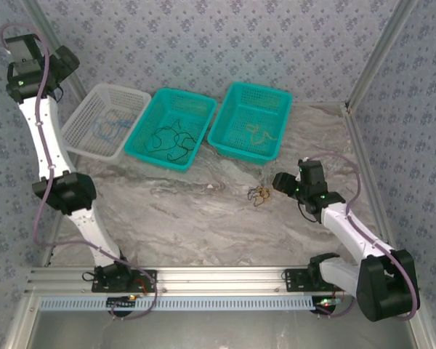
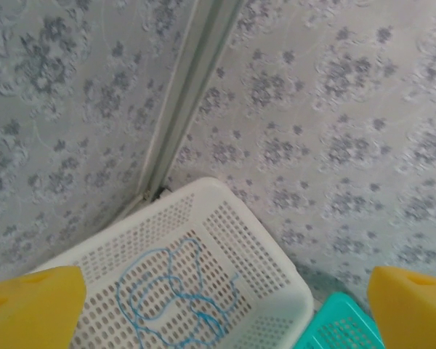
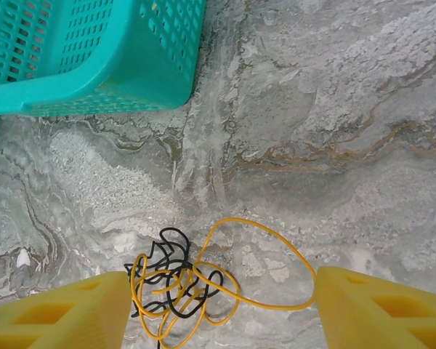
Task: Untangle the cables
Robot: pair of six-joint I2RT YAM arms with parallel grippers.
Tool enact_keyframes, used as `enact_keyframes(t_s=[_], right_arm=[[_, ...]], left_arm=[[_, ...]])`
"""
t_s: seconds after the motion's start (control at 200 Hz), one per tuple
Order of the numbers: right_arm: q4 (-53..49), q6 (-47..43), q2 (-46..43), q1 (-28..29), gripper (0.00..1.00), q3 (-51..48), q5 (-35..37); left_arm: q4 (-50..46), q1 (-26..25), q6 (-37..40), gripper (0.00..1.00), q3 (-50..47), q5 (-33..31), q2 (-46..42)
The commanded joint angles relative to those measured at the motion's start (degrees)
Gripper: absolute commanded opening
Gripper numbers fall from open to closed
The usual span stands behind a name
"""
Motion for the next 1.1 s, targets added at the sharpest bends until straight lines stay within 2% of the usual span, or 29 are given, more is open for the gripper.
enact_keyframes(t_s=[0.0, 0.12, 0.205, 0.285, 0.385, 0.48, 0.71, 0.954, 1.094], right_arm=[[2.28, -1.47, 0.99, -0.41, 0.7, 0.18, -1.11], [3.37, -1.67, 2.44, -0.52, 0.7, 0.25, -2.16], [3.92, -1.83, 3.46, -0.49, 0.7, 0.38, -2.69], [4.85, -1.84, 4.62, -0.49, 0.7, 0.35, -2.97], [5.24, -1.28, 6.2, -0.49, 0.7, 1.05, -3.42], [5.33, -0.7, 7.15, -0.41, 0.7, 1.71, -3.63], [3.13, 0.09, 7.29, -0.23, 0.7, 2.81, -2.6], [2.19, 2.32, 6.71, -0.14, 0.7, 1.77, -1.91], [1.04, 2.8, 5.76, -0.14, 0.71, 1.42, -1.61]], left_arm=[[10.86, -0.73, -2.84, 0.99, -14.85, 2.73, -7.37], [22.82, -2.46, -2.99, 0.99, -34.51, 0.32, -16.82], [28.32, -3.67, -3.2, 0.99, -43.46, -2.02, -21.4], [33.7, -4.04, -6.89, 0.99, -51.49, -3.8, -24.8], [46.22, -5.66, -11.31, 0.99, -65.29, -6.78, -29.67], [56.27, -8.46, -11.53, 0.99, -76.13, -8.07, -33.35], [58.3, -18.89, -7.53, 0.99, -88.92, -11.9, -42.83], [60.08, -29.35, -12.99, 0.99, -98.96, -7.6, -48.69], [62.45, -35.45, -10.53, 0.99, -101.04, -4.98, -48.78]])
